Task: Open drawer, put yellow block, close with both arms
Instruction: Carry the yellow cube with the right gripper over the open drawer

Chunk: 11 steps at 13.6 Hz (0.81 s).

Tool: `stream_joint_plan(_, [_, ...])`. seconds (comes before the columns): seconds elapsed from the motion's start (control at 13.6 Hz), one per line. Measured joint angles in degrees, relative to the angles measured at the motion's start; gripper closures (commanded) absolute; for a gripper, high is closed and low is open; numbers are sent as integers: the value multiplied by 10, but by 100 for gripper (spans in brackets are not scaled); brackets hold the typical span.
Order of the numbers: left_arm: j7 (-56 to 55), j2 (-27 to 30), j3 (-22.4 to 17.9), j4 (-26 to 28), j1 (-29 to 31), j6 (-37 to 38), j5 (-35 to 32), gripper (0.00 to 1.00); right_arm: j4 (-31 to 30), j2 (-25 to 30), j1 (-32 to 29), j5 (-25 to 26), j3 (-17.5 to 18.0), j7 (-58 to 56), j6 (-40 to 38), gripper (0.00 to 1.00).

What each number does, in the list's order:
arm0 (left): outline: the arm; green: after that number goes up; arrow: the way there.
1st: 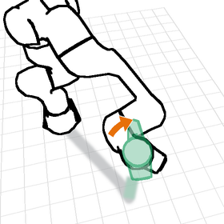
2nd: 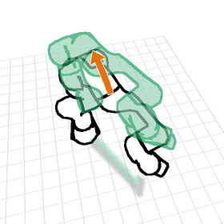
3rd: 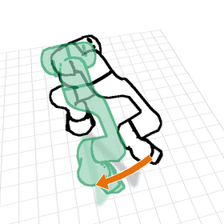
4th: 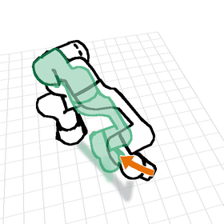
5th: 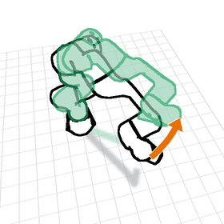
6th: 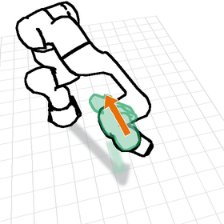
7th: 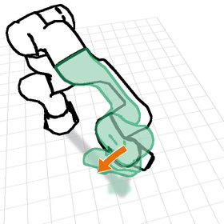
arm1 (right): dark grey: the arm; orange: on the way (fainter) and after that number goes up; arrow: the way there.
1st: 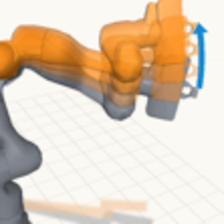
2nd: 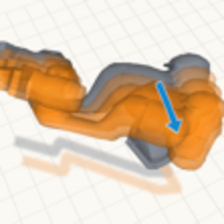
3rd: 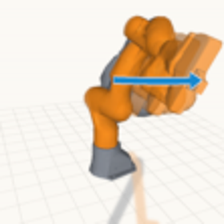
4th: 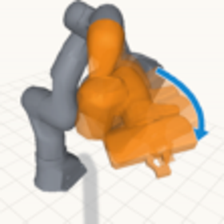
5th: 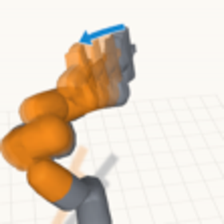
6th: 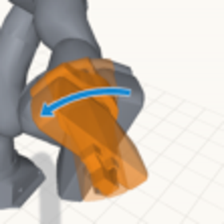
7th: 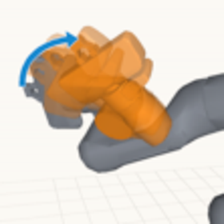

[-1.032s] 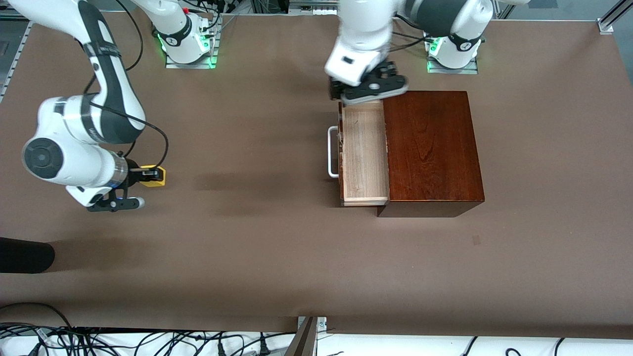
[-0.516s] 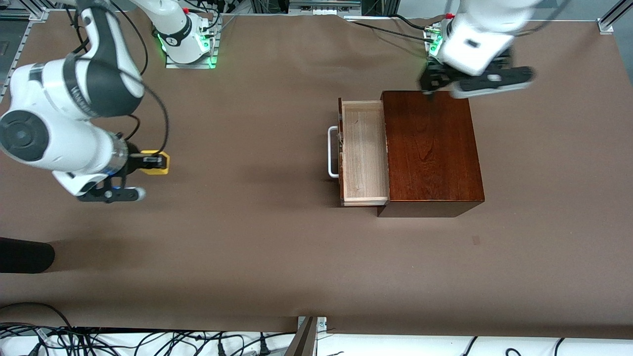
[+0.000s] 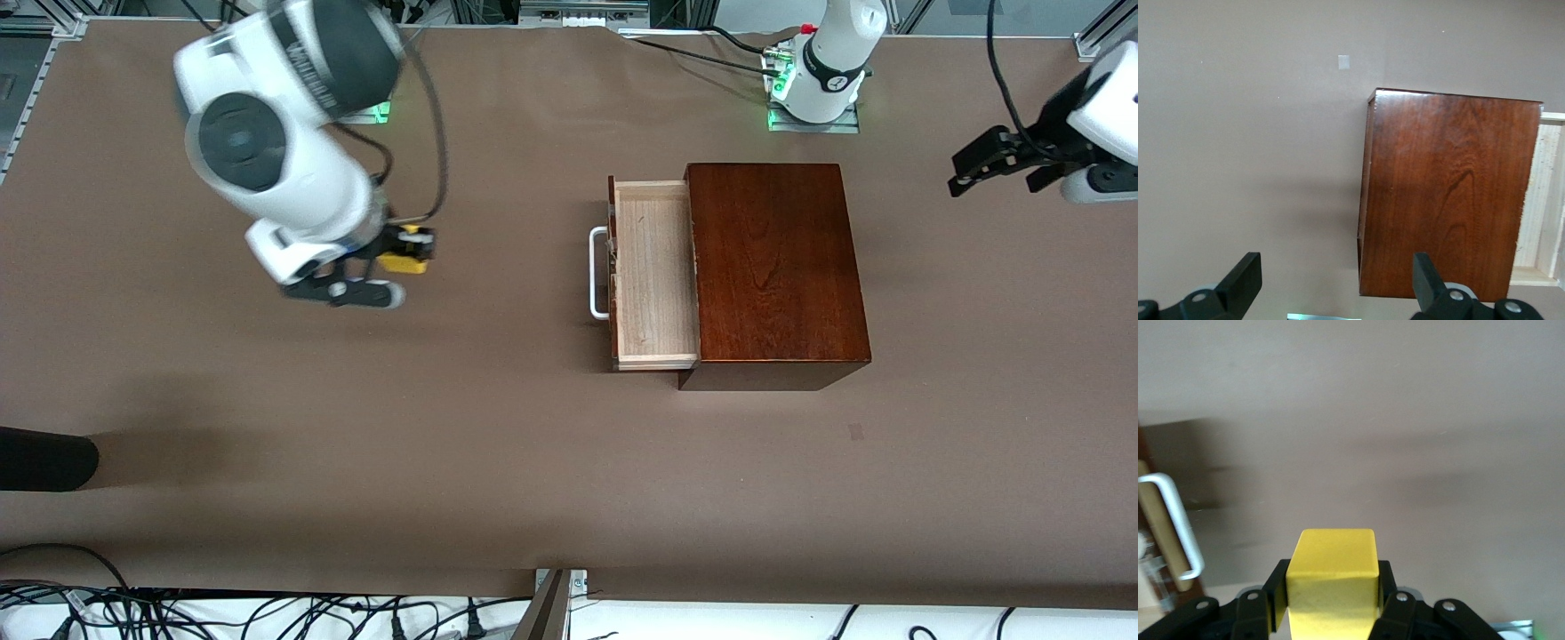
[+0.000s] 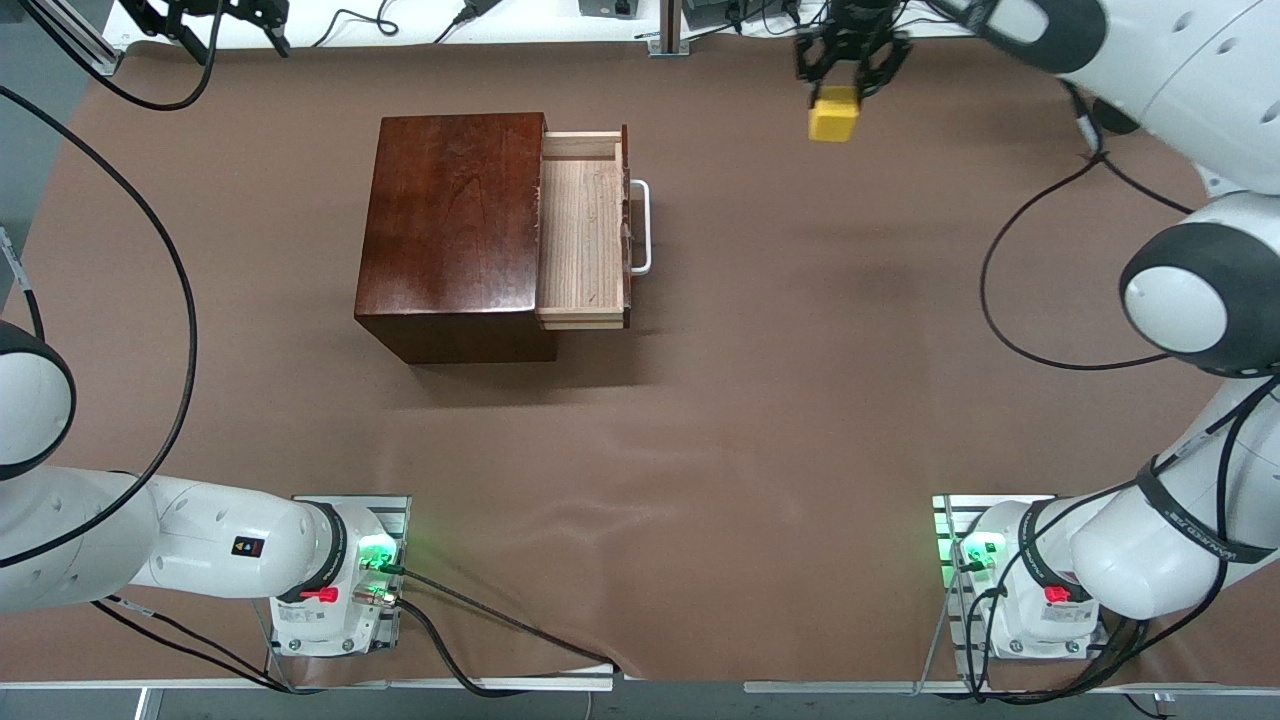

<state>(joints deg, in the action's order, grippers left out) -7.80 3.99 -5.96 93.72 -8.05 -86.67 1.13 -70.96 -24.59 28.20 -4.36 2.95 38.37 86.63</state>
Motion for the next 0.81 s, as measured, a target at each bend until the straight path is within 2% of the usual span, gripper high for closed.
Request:
stream_joint_plan(0.22, [1, 5, 1, 44, -1, -52, 0, 0, 55, -45, 69, 0, 0, 96, 10, 79])
stream_joint_plan(0.44, [0, 6, 7, 54, -3, -61, 0, 0, 106, -79, 121, -4, 0, 172, 36, 79])
stream_joint_plan(0.81, [0, 6, 16, 56, -3, -62, 0, 0, 123, -131, 194, -5, -1, 299, 110, 79])
